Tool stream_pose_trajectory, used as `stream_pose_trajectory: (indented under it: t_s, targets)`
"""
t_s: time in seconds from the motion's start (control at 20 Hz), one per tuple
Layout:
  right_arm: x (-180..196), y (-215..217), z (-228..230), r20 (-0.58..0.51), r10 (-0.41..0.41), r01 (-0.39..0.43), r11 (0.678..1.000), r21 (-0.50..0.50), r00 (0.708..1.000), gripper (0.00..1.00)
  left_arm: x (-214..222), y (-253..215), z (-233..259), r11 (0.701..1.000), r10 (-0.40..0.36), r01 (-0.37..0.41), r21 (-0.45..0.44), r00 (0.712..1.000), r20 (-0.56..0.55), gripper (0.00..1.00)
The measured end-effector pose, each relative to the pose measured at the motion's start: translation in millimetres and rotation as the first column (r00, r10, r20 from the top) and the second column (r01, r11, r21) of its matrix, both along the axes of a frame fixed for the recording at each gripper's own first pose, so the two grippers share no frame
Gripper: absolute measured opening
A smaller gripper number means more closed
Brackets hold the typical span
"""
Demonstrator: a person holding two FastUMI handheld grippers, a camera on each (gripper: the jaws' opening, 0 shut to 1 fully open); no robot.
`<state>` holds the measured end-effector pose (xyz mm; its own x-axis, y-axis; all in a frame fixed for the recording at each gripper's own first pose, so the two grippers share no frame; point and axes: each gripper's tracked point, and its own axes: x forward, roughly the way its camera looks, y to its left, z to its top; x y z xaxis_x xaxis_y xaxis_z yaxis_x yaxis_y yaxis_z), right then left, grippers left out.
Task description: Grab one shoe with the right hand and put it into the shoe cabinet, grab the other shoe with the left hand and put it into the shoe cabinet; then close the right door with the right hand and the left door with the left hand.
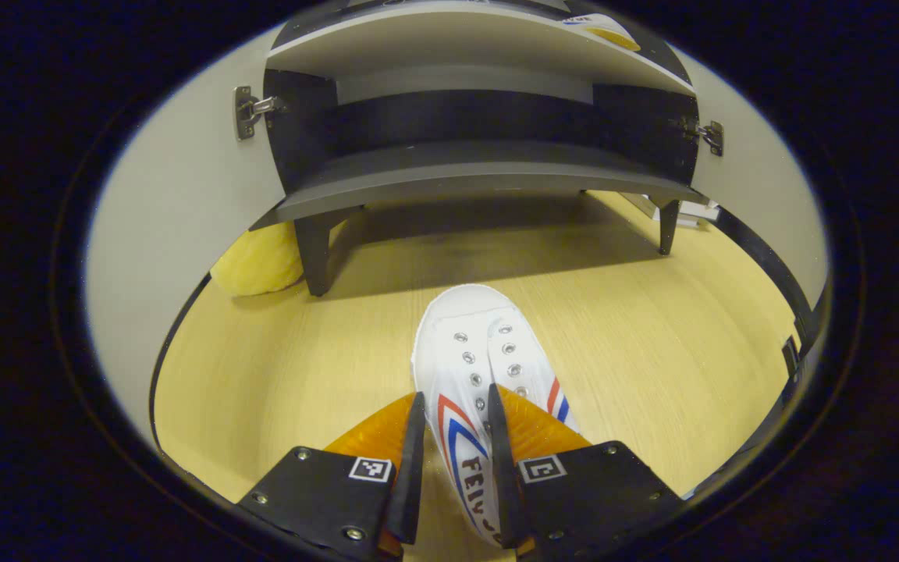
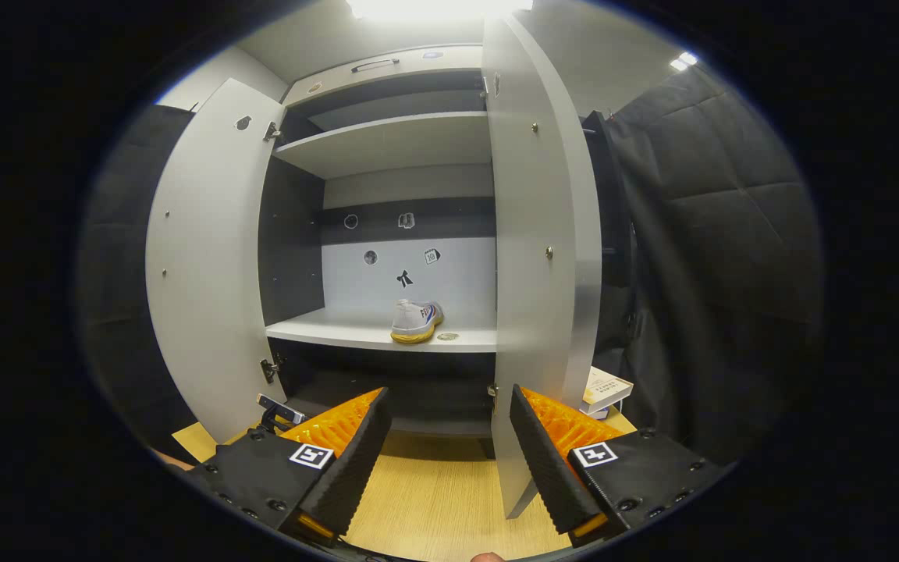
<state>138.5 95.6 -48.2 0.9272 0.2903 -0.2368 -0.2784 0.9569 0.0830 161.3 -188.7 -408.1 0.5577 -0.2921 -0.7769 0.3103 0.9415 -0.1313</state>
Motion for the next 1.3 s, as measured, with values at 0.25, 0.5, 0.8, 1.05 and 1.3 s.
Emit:
stream_pose_trajectory:
  t_s: [0.25,0.5,0.8,1.05,1.3]
  targets:
    - [-4,-7,3,0.011,0.001,-0.001,1.000,-0.026,1.000,0.95,6,5,0,0.998,0.066,-0.066,-0.016,0.998,-0.003,0.08]
    - [-5,-13,5,0.011,0.001,0.000,1.000,-0.022,1.000,0.95,12,7,9,0.994,0.100,-0.100,-0.054,0.995,-0.001,0.02]
    - [-12,-11,11,0.028,0.014,-0.013,1.000,-0.020,1.000,0.92,20,7,30,0.993,0.089,-0.088,-0.075,0.996,0.019,0.01]
    - [-20,-11,18,0.044,0.015,-0.014,1.000,-0.021,0.999,0.95,28,8,72,0.988,0.097,-0.088,-0.127,0.993,0.068,0.01]
    - [-28,-11,23,0.053,0.010,-0.009,1.000,-0.021,0.999,0.95,35,12,125,0.985,0.095,-0.071,-0.157,0.985,0.147,0.01]
